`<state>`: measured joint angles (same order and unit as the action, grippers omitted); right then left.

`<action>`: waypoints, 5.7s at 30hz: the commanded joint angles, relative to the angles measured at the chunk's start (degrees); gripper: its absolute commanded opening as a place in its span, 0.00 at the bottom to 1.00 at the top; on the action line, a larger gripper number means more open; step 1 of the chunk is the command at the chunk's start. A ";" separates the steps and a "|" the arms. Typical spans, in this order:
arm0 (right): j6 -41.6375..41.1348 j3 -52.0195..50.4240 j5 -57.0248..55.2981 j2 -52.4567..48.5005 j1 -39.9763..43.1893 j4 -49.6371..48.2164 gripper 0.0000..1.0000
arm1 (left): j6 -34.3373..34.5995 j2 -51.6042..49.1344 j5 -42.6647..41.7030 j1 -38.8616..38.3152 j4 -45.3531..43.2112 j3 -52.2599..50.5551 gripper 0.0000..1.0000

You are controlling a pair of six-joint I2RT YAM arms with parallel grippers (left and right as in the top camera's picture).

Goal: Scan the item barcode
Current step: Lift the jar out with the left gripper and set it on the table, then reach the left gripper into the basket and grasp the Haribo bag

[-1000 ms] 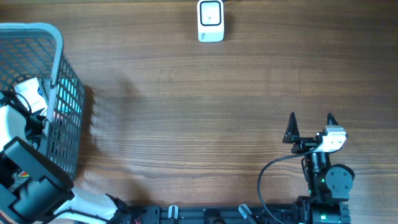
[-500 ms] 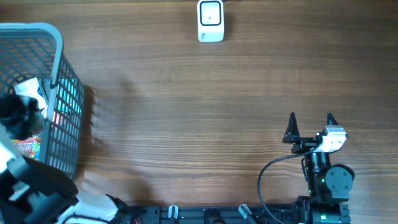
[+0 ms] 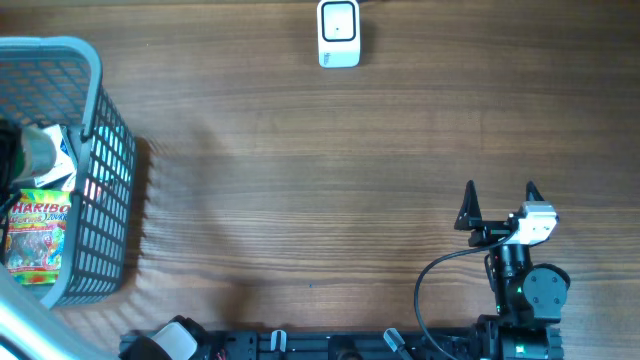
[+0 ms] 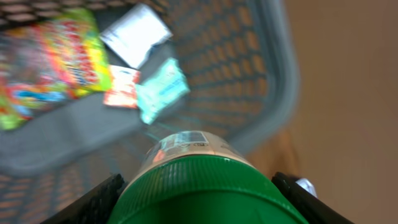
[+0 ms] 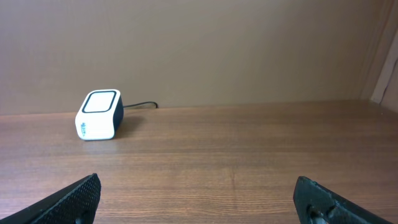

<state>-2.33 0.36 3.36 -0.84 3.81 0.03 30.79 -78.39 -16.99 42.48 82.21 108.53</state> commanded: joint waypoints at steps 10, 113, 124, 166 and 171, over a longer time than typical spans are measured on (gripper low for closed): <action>-0.68 -0.07 -0.74 0.42 -0.22 -0.11 1.00 | -14.14 2.84 -17.94 -3.96 5.35 1.07 0.66; -0.68 -0.07 -0.74 0.42 -0.22 -0.11 1.00 | 22.12 17.79 44.11 -48.52 -7.43 -5.77 1.00; -0.68 -0.07 -0.74 0.42 -0.22 -0.11 1.00 | 17.57 7.23 31.54 -5.38 -0.04 -5.79 1.00; -0.68 -0.07 -0.74 0.42 -0.22 -0.11 1.00 | 6.91 -28.22 26.80 7.63 -37.62 -42.82 0.15; -0.68 -0.07 -0.74 0.42 -0.22 -0.11 1.00 | 5.57 -22.05 26.88 7.67 -32.15 -38.18 0.04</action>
<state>-2.33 0.36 3.33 -0.84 3.81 0.03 38.04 -103.00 11.25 49.67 46.26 68.10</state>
